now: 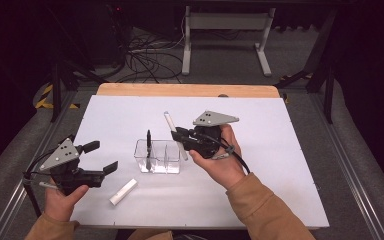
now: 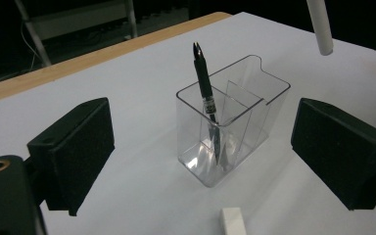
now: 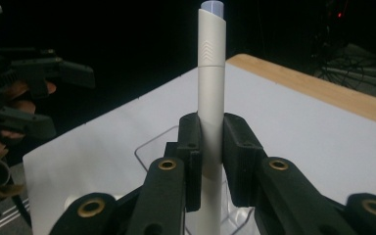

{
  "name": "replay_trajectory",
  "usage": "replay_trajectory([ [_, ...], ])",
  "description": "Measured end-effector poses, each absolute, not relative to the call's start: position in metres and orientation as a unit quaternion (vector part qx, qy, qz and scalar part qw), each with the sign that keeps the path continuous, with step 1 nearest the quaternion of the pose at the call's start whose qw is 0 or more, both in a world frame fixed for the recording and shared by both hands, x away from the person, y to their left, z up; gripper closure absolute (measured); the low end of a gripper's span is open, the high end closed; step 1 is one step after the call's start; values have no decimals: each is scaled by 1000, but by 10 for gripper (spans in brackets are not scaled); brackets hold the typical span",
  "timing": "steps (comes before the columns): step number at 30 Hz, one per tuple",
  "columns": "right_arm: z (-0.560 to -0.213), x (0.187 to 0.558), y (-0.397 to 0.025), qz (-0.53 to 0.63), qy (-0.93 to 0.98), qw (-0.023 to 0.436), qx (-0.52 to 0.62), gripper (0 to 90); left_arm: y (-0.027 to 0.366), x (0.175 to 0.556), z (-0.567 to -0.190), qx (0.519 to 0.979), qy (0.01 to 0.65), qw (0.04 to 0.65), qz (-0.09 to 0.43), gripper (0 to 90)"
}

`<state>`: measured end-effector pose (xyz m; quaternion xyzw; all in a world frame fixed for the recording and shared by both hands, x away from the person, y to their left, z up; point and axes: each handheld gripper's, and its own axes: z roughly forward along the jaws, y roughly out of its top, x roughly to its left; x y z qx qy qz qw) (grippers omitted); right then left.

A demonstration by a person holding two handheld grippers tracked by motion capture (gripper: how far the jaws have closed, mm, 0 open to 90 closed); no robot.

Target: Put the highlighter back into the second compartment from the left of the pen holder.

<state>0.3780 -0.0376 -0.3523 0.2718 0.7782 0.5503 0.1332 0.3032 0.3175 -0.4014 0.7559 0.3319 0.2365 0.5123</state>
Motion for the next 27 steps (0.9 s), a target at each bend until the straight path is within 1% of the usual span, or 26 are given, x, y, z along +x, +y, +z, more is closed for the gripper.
replay_trajectory([
  [12, -358, 387, -23, 605, 740, 136, 261, 790, 318, 303, -402, 754, 333, 517, 230, 96],
  [27, -366, 398, -10, 618, 728, 135, 264, 790, 319, 304, -401, 754, 332, 517, 232, 97],
])
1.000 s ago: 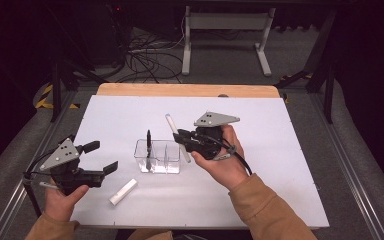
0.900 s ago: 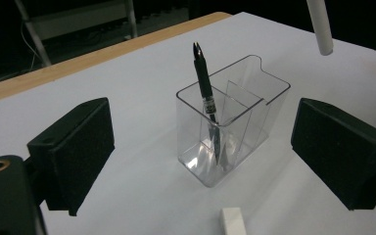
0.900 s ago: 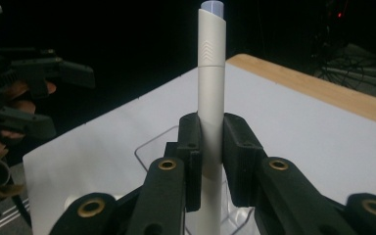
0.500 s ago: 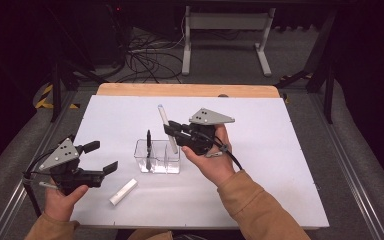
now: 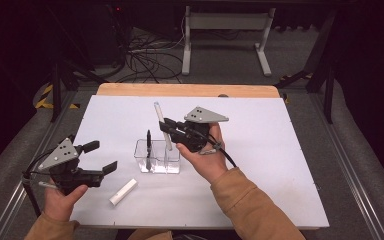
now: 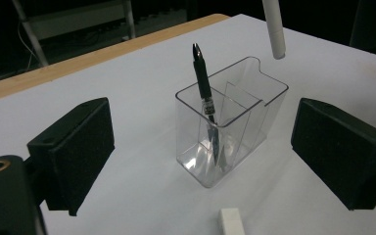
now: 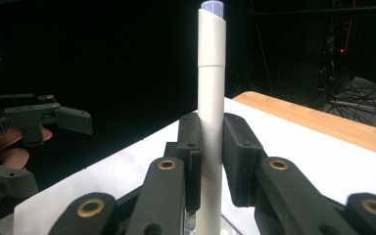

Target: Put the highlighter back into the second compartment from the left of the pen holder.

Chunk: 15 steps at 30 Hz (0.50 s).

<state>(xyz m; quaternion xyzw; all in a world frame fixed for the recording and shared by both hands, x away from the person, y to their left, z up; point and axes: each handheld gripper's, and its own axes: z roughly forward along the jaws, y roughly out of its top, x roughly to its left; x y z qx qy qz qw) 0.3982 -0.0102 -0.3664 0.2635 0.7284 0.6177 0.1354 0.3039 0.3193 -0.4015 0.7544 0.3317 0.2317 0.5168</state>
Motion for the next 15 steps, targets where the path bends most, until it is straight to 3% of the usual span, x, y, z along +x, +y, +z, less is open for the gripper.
replay_trajectory([
  [15, -376, 401, 4, 631, 719, 135, 260, 789, 320, 304, -402, 753, 335, 518, 232, 97],
])
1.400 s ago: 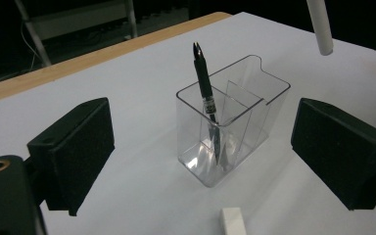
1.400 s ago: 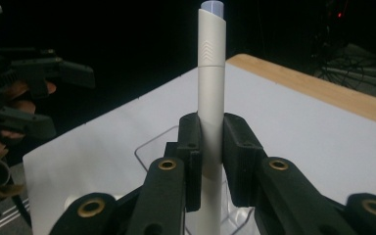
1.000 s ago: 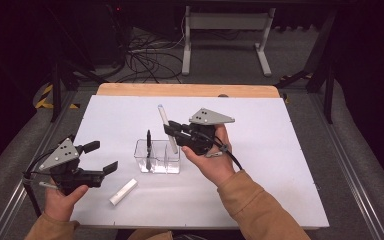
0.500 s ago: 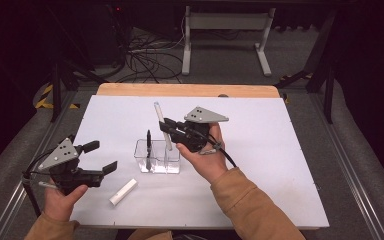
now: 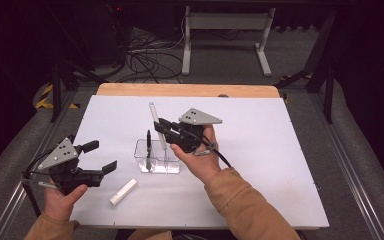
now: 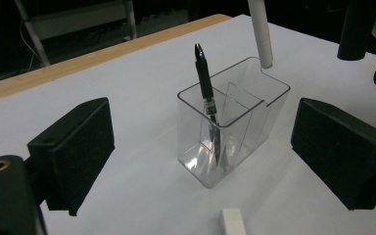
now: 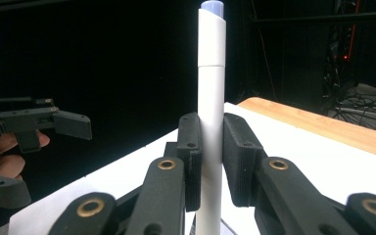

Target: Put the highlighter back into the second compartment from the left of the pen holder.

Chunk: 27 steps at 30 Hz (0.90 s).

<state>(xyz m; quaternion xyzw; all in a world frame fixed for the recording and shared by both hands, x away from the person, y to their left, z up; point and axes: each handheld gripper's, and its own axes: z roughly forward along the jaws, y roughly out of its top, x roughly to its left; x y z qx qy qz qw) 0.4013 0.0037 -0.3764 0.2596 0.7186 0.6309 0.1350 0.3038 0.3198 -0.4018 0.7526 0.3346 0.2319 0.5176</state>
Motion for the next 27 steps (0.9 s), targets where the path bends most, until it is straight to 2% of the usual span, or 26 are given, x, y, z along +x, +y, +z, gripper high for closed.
replay_trajectory([
  [27, -411, 399, 21, 613, 733, 135, 264, 789, 319, 304, -402, 754, 333, 517, 230, 97],
])
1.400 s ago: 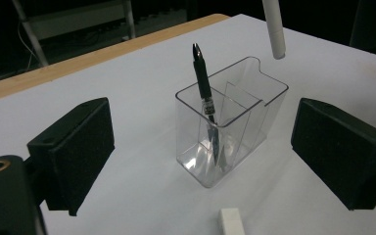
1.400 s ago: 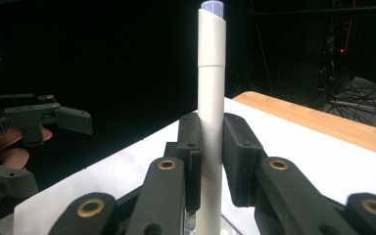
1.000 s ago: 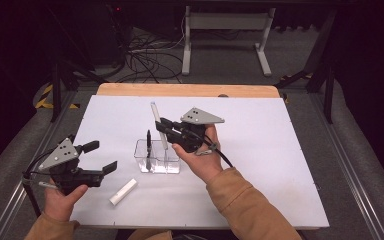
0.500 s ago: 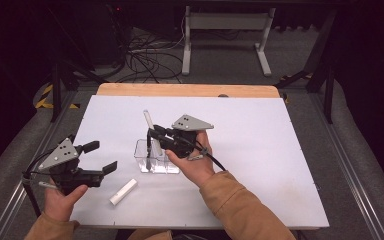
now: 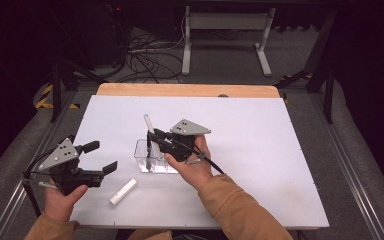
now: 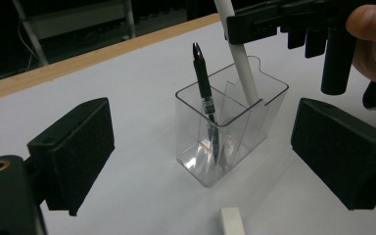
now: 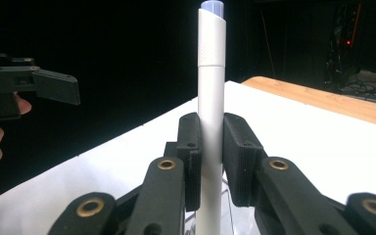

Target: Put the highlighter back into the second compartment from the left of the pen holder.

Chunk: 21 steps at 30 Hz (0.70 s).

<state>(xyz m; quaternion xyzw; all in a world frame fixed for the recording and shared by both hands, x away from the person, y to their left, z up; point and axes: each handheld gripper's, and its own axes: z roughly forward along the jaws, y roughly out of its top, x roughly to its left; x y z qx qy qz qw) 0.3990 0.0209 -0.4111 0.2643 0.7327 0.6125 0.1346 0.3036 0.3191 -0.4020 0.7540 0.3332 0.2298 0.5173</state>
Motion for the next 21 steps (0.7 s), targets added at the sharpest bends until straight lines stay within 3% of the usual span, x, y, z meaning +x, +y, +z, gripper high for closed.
replay_trajectory([
  [16, -419, 396, 17, 600, 739, 124, 281, 777, 318, 303, -402, 755, 333, 515, 231, 97],
  [17, -418, 396, 16, 599, 740, 125, 279, 686, 318, 303, -402, 755, 333, 516, 231, 97],
  [20, -416, 396, 14, 601, 738, 125, 279, 636, 319, 303, -402, 755, 333, 515, 232, 97],
  [21, -413, 394, 10, 601, 737, 135, 276, 583, 319, 302, -402, 754, 335, 516, 231, 97],
])
